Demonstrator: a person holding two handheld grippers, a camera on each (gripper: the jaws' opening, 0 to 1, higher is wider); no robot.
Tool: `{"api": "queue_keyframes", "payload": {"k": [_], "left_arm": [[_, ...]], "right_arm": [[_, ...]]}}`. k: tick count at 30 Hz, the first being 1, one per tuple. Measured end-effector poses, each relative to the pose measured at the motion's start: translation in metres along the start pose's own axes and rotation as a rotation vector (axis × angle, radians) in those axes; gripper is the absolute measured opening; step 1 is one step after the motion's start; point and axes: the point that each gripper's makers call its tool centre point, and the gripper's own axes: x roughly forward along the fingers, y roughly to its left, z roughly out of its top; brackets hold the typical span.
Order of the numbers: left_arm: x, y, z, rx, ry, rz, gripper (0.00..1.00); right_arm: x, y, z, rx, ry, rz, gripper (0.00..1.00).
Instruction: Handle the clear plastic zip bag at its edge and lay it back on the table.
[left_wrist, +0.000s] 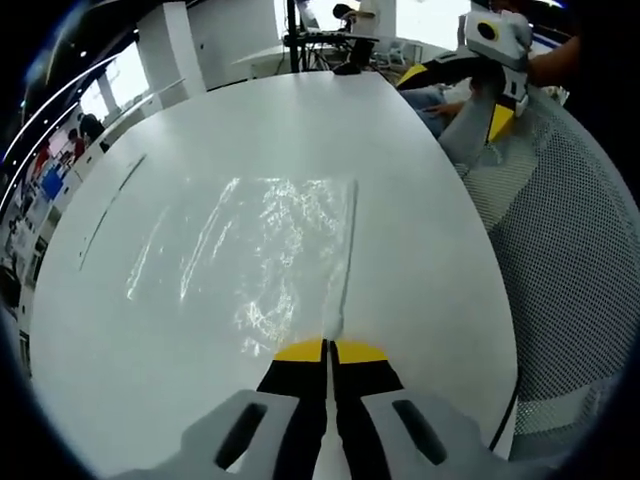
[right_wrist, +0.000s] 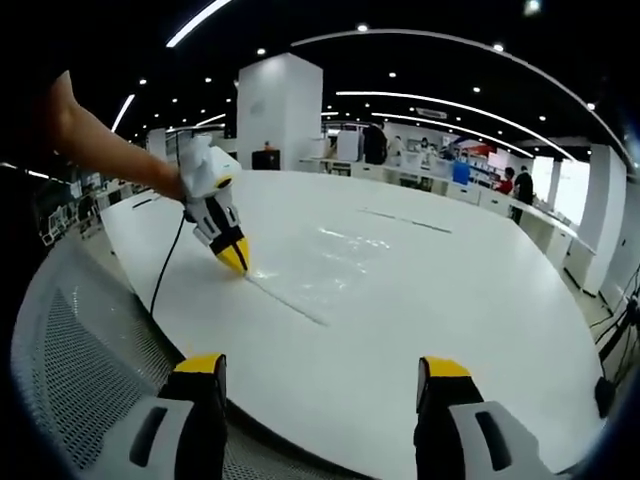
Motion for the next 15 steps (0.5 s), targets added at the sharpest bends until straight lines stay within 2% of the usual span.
{"api": "queue_keyframes", "payload": {"k": [9,15], "left_arm": [[-0.007,-0.009,0.003,0.012,0.017,0.007,0.0],[-0.017,-0.015,0.009,0.03,0.003,0.016,0.0]], "right_arm": [[-0.003,0.001,0.005,-0.073,0.033,0.018,0.68],[-0.005,0.008,0.023,-0.123,0.026,0.043,0.63]]}}
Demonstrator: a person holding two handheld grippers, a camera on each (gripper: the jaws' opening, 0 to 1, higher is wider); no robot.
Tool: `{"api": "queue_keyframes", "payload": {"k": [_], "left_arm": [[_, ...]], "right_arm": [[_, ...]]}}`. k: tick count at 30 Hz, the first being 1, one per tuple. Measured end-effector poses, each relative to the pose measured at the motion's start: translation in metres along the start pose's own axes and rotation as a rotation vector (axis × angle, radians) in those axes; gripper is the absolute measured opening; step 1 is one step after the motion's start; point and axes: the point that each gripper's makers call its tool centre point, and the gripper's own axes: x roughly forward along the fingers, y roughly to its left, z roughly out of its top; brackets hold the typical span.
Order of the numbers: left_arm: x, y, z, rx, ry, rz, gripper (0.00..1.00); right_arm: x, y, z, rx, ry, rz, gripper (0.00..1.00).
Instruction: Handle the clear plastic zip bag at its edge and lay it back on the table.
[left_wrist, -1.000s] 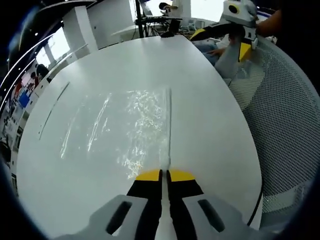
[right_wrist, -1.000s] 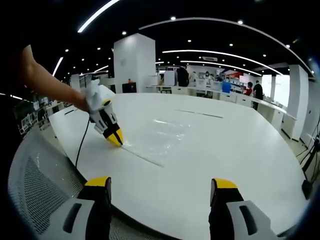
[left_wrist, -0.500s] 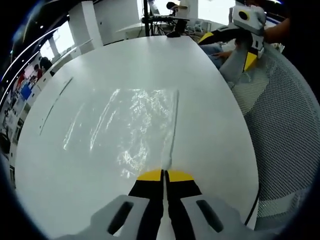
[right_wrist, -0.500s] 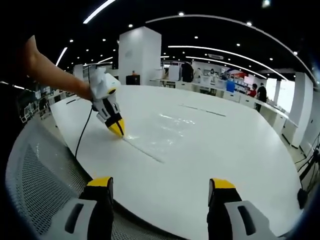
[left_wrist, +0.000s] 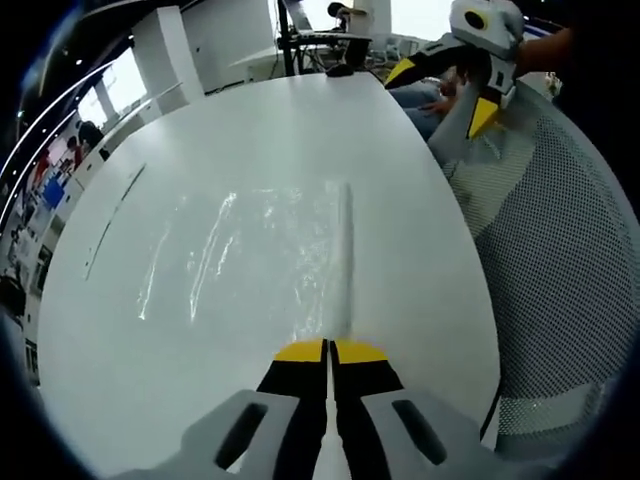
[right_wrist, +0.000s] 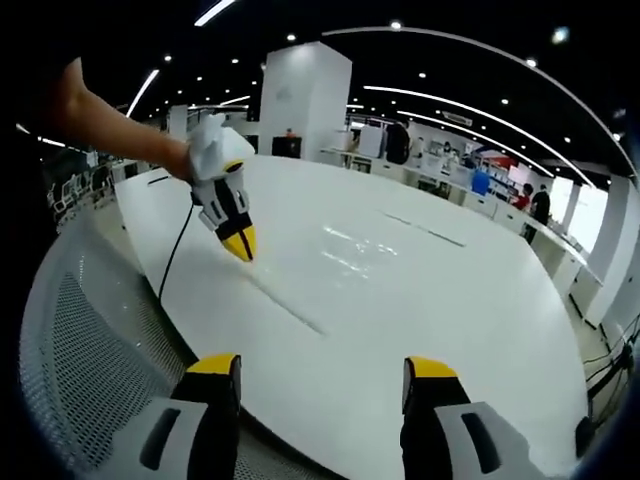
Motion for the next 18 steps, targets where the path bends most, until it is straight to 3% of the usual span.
{"api": "queue_keyframes", "payload": {"k": [6,10,18], "left_arm": [[-0.01,-0.006,0.002,0.002,-0.011,0.01,0.0],[-0.015,-0.011,0.003,0.002,-0.012,0.014,0.0],[-0.027,-0.019,0.011,-0.003,-0.029,0.035,0.0]], "right_arm": [[0.006,0.009,0.027,-0.055,-0.027,0.044,0.6],[0.011,0.016,0.034,-0.08,-0.002,0.087,0.5],[0.024,0.024,0.05,-0.149,-0.026,0.131,0.48]]}}
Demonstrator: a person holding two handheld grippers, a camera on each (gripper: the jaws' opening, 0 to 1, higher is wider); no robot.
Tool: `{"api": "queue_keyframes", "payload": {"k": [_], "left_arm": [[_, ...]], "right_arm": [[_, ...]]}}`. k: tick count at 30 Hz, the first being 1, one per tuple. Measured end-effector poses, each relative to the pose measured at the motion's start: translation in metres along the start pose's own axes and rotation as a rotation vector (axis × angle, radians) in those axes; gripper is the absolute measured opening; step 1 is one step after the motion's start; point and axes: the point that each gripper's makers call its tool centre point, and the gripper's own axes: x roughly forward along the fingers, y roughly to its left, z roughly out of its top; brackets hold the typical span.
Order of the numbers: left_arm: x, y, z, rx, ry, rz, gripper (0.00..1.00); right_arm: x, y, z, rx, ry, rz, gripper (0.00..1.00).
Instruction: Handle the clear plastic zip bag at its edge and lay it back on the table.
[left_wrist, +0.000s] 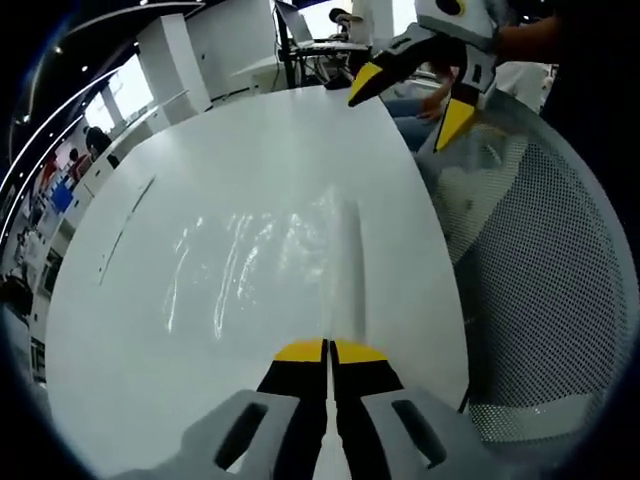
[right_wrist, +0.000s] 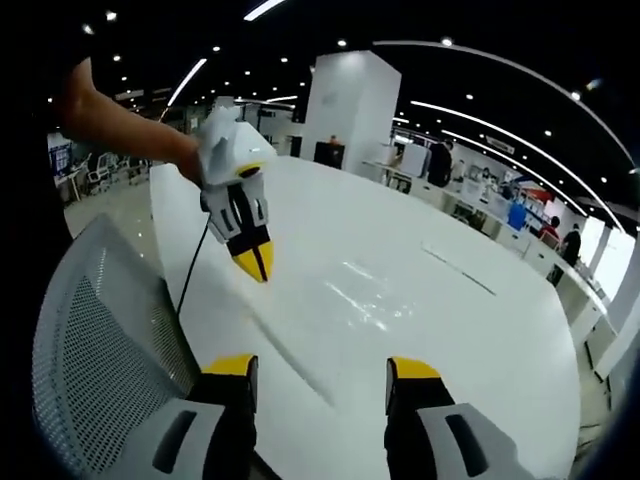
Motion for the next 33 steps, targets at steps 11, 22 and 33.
{"api": "queue_keyframes", "payload": {"k": [11,22,33], "left_arm": [[-0.012,-0.01,0.013,0.002,-0.032,0.025,0.0],[-0.02,-0.019,0.023,0.024,-0.041,0.032,0.0],[-0.028,-0.024,0.035,0.049,-0.058,0.026,0.0]], "right_arm": [[0.016,0.01,0.01,-0.062,-0.01,0.066,0.38],[0.03,0.017,0.012,-0.103,0.002,0.115,0.29],[0.04,0.025,0.015,-0.129,0.011,0.162,0.2]]}}
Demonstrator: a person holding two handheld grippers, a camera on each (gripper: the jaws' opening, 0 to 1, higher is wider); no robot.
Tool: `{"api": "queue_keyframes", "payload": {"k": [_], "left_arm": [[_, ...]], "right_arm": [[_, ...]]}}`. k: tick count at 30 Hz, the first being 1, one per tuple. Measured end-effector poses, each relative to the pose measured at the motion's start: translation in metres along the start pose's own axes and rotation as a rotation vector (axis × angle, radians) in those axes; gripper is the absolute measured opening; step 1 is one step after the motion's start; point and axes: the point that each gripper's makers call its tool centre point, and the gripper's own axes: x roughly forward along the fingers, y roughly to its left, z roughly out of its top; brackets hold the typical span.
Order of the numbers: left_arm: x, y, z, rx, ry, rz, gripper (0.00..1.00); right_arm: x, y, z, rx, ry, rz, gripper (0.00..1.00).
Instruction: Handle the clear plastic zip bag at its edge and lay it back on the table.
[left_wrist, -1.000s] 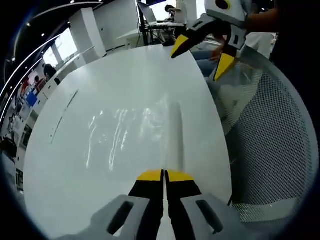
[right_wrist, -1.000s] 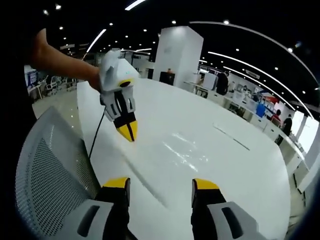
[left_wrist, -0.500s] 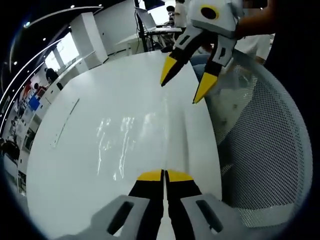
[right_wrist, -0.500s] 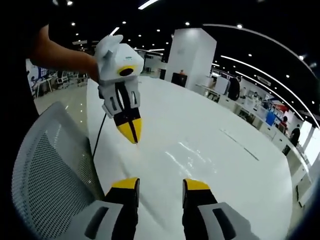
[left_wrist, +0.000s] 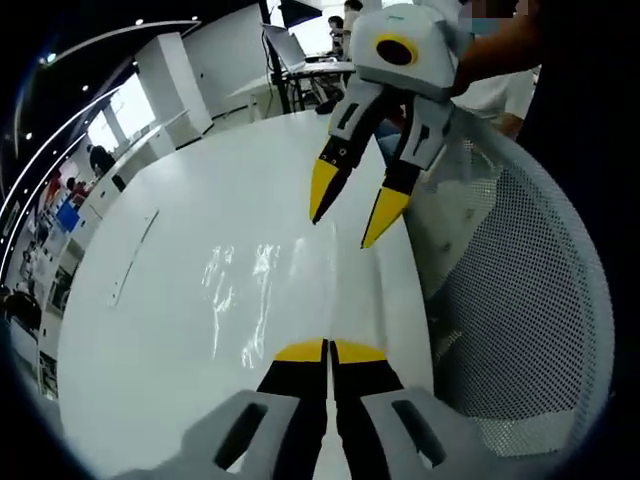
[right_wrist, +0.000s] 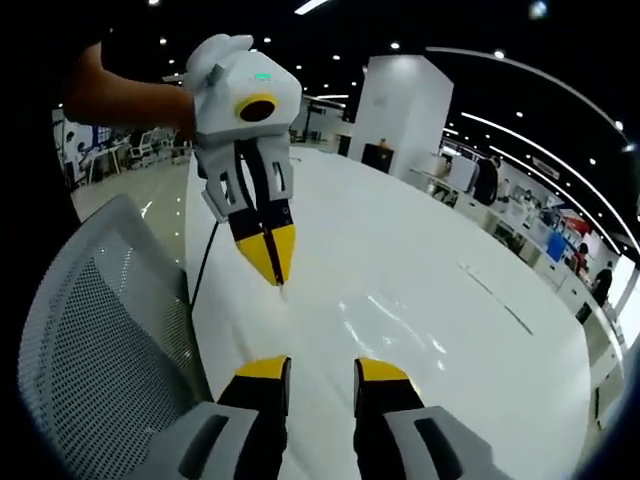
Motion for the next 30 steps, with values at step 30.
{"api": "queue_keyframes", "payload": {"k": [30], "left_arm": [[-0.008,0.0,0.022,0.078,-0.03,-0.022,0.0]], "right_arm": [[0.014,0.016,0.008,-0.161,0.005,0.07,0.0]]}}
